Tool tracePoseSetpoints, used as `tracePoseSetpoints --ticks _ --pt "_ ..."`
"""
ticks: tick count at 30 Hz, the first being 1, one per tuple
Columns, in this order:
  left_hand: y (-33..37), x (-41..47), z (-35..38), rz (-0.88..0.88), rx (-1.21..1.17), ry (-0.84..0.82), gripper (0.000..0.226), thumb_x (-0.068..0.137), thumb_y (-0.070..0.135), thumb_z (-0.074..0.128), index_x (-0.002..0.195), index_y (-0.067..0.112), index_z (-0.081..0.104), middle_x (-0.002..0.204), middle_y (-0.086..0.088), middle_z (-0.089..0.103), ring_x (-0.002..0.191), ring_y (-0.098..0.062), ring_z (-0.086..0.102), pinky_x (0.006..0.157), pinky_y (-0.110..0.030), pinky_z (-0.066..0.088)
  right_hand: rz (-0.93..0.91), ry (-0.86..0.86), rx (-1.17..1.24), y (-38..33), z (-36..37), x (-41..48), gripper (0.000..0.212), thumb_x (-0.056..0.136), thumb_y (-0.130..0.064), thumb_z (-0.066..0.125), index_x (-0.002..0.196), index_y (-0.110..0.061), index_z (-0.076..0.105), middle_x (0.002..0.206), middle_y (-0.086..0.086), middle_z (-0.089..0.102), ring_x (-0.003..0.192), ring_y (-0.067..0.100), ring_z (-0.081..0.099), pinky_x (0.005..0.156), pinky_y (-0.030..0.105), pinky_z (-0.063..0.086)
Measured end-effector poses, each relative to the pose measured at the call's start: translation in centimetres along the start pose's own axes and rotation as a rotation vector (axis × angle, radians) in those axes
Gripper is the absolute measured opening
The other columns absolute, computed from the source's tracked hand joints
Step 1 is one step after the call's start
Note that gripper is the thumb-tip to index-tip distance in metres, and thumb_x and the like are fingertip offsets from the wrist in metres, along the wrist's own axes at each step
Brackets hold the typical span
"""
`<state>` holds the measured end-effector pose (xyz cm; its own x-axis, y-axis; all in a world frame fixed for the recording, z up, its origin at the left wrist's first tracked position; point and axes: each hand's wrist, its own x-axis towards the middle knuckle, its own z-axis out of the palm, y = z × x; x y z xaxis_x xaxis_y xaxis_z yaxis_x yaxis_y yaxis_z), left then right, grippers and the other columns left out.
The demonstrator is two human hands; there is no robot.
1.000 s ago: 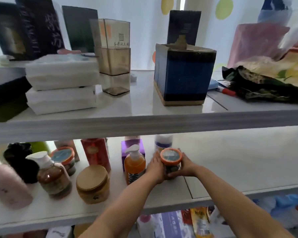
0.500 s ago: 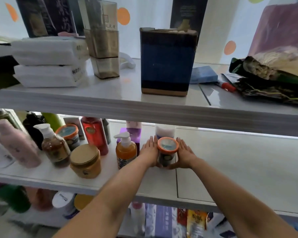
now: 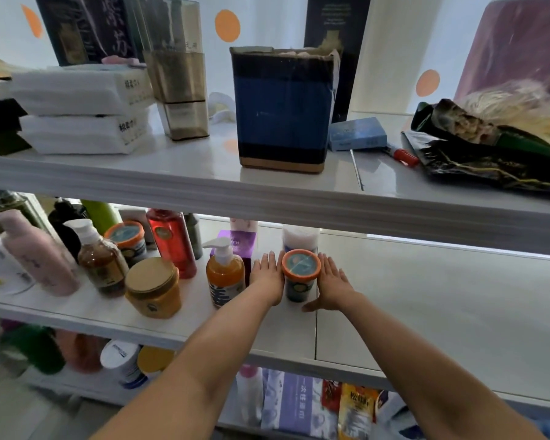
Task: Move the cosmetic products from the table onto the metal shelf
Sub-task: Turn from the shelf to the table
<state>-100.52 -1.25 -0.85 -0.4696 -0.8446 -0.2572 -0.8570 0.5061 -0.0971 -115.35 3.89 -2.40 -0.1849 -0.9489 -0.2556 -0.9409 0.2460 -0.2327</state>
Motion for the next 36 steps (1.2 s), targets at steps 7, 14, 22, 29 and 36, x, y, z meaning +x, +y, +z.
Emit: tracePoseSetpoints --ticks 7,14,22,29,36 --pt "0.2 -0.9 0.1 0.000 0.013 -0.085 0.112 0.084 0.046 0.067 0.151 0.008 -0.014 0.158 -0.017 -0.020 0.146 -0.033 -0.015 0.118 -0.045 0.000 -0.048 -0.062 -0.096 0.8 0.1 -0.7 0.126 0.070 -0.065 0.067 0.148 -0.017 -0.019 0.157 0.005 -0.022 0.144 0.022 -0.021 0.117 0.044 -0.007" --pt "0.0 -2.9 1.5 0.060 -0.006 -0.098 0.121 0.081 0.057 0.065 0.148 0.007 -0.023 0.157 -0.014 -0.022 0.146 -0.030 -0.017 0.118 -0.044 -0.005 -0.040 -0.117 -0.095 0.5 2.0 -2.5 0.129 0.068 -0.071 0.064 0.147 -0.015 -0.023 0.157 0.005 -0.022 0.144 0.021 -0.019 0.117 0.043 -0.008" --pt "-0.6 -6.0 3.2 0.189 -0.068 -0.069 0.122 0.079 0.059 0.065 0.148 0.011 -0.024 0.158 -0.009 -0.024 0.146 -0.026 -0.020 0.117 -0.044 -0.009 -0.024 -0.125 -0.061 -1.4 3.6 -6.9 0.128 0.070 -0.067 0.065 0.147 -0.013 -0.021 0.157 0.006 -0.020 0.145 0.021 -0.018 0.117 0.041 -0.009" --pt "-4.6 -12.3 6.8 0.263 -0.089 -0.056 0.116 0.083 0.060 0.059 0.147 0.013 -0.026 0.156 -0.006 -0.027 0.145 -0.024 -0.021 0.116 -0.041 -0.011 -0.114 -0.140 -0.106 -7.2 6.8 -11.8 0.127 0.070 -0.061 0.069 0.147 -0.014 -0.021 0.156 0.005 -0.023 0.144 0.021 -0.020 0.119 0.041 -0.009" --pt "-15.0 -19.6 10.6 0.131 -0.041 -0.044 0.108 0.087 0.060 0.053 0.150 0.008 -0.018 0.159 -0.008 -0.020 0.147 -0.024 -0.015 0.117 -0.040 -0.009 -0.294 -0.169 -0.178 -18.3 10.7 -12.6 0.127 0.070 -0.060 0.070 0.148 -0.015 -0.019 0.156 0.004 -0.022 0.144 0.021 -0.020 0.117 0.038 -0.010"
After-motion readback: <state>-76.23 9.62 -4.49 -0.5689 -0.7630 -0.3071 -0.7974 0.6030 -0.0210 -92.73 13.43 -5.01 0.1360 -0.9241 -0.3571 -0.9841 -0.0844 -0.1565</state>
